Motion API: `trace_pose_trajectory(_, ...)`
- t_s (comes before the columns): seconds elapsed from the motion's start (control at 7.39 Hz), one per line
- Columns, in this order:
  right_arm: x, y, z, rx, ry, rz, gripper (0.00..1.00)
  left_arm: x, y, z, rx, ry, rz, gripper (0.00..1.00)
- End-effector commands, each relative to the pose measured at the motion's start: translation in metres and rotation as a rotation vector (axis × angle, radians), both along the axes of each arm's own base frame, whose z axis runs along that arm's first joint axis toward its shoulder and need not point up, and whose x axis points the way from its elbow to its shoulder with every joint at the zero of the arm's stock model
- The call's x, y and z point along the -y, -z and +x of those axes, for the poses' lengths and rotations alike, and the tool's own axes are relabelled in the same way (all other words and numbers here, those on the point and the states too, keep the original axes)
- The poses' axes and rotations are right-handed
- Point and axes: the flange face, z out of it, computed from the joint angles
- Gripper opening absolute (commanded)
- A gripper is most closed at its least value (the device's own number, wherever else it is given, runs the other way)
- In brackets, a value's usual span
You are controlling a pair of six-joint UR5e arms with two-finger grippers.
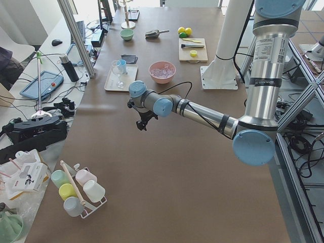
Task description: Put ice in cup with scoop
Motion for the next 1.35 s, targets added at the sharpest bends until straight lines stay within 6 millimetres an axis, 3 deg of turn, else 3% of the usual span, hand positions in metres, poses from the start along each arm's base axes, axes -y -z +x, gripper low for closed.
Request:
trace_pose_trajectory(0.0, 0.000, 0.037, -0.054, 0.014, -0.040, 0.014, 1.00, -0.012, 0.033, 0.055, -0.076, -0.101, 0.148, 0.99)
trace_pose_trajectory(0.27, -0.016, 0.029, -0.099, 0.036, -0.106, 0.037, 1.00, -0.017, 0.051, 0.073, -0.139, -0.175, 0.275, 0.99)
trace_pose_trajectory(0.41, -0.019, 0.030, -0.115, 0.036, -0.072, 0.037, 1.00, -0.023, 0.053, 0.092, -0.168, -0.205, 0.320, 0.99)
trace_pose_trajectory(0.54, -0.022, 0.027, -0.128, 0.021, -0.052, 0.068, 1.00, -0.014, 0.066, 0.111, -0.200, -0.218, 0.366, 0.99)
trace_pose_trajectory(0.68, -0.026, 0.024, -0.144, 0.040, -0.058, 0.105, 1.00, -0.022, 0.070, 0.136, -0.231, -0.257, 0.397, 0.99)
trace_pose_trajectory(0.81, -0.028, 0.006, -0.163, 0.004, -0.042, 0.151, 1.00, -0.032, 0.070, 0.154, -0.266, -0.272, 0.465, 0.99)
trace_pose_trajectory(1.22, -0.029, 0.004, -0.207, -0.048, -0.003, 0.195, 0.99, -0.067, 0.096, 0.206, -0.309, -0.224, 0.720, 0.99)
